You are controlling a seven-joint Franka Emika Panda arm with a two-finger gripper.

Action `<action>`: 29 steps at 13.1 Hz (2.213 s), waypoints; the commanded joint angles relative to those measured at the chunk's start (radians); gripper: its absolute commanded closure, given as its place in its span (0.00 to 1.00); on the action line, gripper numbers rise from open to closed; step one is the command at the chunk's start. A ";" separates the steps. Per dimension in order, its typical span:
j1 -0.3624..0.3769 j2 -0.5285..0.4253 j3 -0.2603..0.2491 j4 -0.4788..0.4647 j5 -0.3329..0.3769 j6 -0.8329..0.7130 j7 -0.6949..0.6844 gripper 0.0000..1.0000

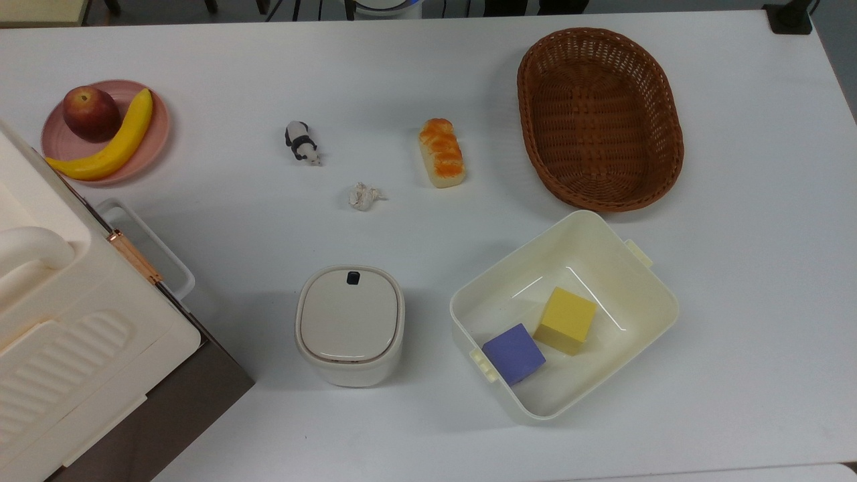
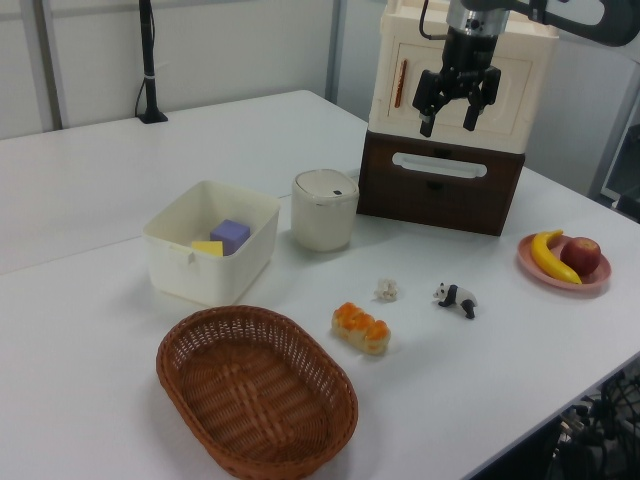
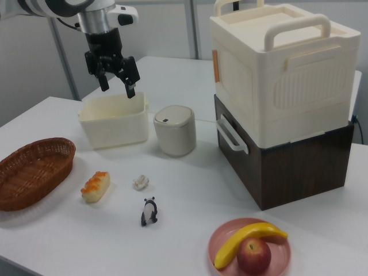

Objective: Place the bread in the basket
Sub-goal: 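Move the gripper from above the cream bin toward the bread roll, then lower the open gripper over the orange-topped bread roll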

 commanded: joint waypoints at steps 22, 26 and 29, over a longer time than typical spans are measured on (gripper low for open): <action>0.090 -0.021 0.093 -0.226 -0.006 0.228 0.100 0.00; 0.083 -0.021 0.094 -0.222 -0.006 0.231 0.100 0.00; 0.084 -0.021 0.096 -0.223 -0.006 0.230 0.100 0.00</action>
